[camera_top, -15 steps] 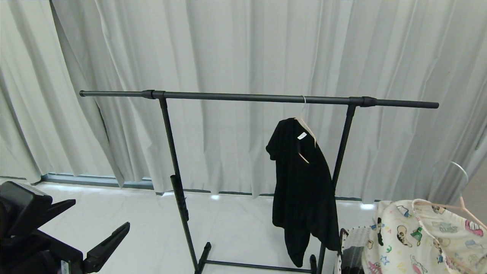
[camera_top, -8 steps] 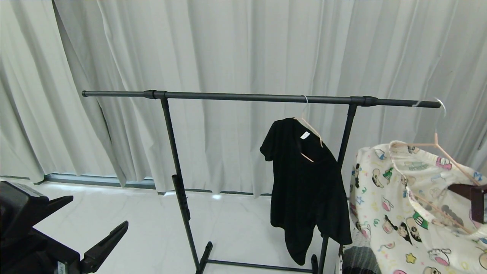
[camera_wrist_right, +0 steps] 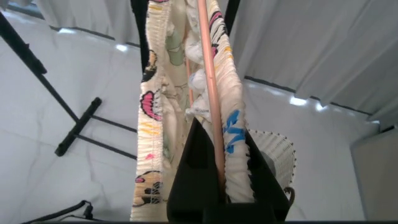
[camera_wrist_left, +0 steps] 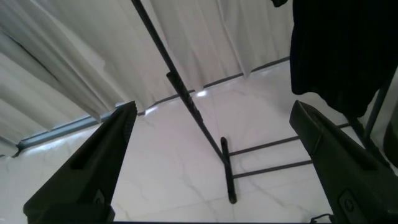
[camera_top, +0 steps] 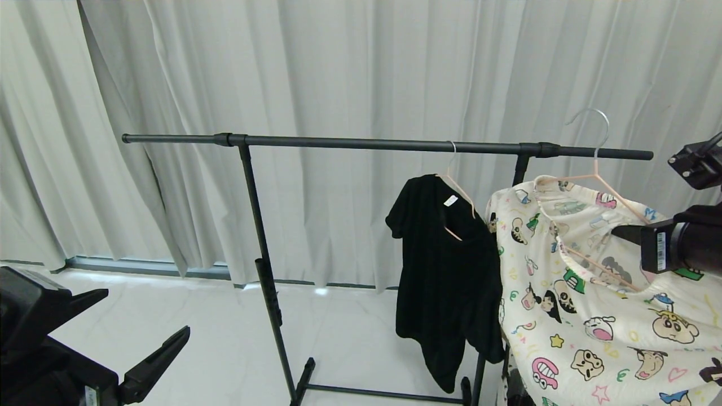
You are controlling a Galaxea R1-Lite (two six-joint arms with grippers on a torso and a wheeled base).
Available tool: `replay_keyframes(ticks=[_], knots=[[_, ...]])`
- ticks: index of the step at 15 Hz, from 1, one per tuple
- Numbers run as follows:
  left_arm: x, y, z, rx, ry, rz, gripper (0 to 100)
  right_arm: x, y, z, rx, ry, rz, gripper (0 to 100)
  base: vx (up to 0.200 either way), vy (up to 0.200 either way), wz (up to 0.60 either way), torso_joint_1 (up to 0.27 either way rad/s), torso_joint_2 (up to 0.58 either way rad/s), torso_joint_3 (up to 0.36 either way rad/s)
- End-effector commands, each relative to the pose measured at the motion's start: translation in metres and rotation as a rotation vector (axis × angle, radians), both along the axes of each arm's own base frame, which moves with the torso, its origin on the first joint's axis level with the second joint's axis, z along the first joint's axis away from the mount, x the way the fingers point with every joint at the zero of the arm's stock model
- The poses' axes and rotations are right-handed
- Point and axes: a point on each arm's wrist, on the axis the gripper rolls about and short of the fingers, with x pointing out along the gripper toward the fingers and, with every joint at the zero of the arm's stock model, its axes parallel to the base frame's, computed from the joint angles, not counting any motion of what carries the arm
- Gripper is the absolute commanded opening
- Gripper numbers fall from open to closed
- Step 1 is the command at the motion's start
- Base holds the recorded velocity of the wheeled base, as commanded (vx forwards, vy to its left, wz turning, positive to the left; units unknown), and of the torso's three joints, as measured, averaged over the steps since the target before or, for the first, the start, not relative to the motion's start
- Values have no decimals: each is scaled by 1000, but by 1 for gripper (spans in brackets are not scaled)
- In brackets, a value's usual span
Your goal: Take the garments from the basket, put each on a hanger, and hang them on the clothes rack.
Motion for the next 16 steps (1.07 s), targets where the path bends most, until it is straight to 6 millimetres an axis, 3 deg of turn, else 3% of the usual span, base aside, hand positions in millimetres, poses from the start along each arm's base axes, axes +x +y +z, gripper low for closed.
replay_keyframes(ticks=[1, 7, 13, 16], knots=[[0, 0, -1, 0, 2, -1, 100, 11, 5, -4, -4, 17, 10, 0, 200, 0, 0, -7, 2, 2], [0, 0, -1, -2, 4, 0, 100, 16, 11, -7, -4, 16, 33, 0, 200, 0, 0, 3, 2, -2], [0, 0, -2, 3, 6, -1, 100, 34, 15, -20, -3, 43, 1, 0, 200, 0, 0, 3, 1, 5], [0, 0, -2, 12, 6, -4, 100, 40, 15, -29, 33, 87, -93, 0, 0, 0, 0, 0, 0, 0]])
